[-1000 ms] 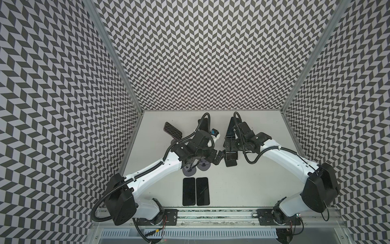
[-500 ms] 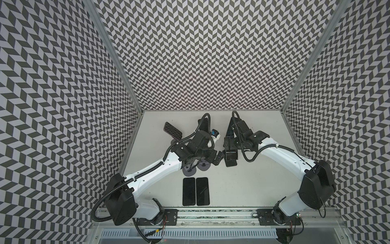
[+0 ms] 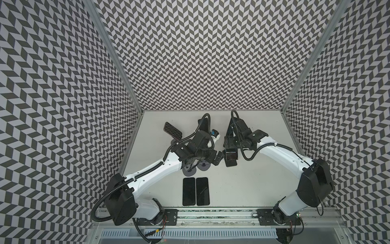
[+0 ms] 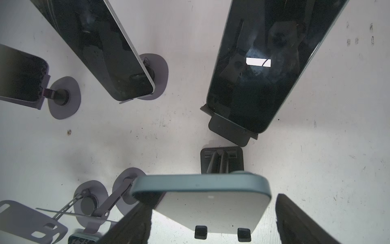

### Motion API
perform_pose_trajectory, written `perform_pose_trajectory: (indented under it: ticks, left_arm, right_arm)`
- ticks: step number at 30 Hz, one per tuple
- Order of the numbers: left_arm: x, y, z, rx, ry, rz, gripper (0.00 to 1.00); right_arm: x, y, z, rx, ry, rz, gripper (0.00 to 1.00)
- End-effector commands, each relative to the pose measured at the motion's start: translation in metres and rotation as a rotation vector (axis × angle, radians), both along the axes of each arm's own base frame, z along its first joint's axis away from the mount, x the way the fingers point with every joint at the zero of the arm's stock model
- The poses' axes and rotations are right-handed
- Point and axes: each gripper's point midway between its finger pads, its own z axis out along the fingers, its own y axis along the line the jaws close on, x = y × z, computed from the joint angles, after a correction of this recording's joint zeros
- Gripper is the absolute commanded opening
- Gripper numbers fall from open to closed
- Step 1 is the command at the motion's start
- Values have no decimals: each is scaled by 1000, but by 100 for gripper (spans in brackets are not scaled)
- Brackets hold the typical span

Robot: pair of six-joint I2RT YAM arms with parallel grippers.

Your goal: Remove the phone from the phone stand

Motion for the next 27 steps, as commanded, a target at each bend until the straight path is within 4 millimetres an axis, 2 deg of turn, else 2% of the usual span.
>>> perform_pose_trajectory:
  ticks: [1, 16, 27]
  left_arm:
    - [1, 5, 4, 0, -27, 1, 100]
    - [-2, 3, 6, -12, -28, -15, 100]
    - [0, 2, 4, -9, -26, -12, 100]
  right_arm:
    - [12, 3, 6, 4, -39, -6, 88]
    - [16, 9, -3, 2, -19, 9, 84]
    - [13, 6, -7, -14, -11, 15, 81]
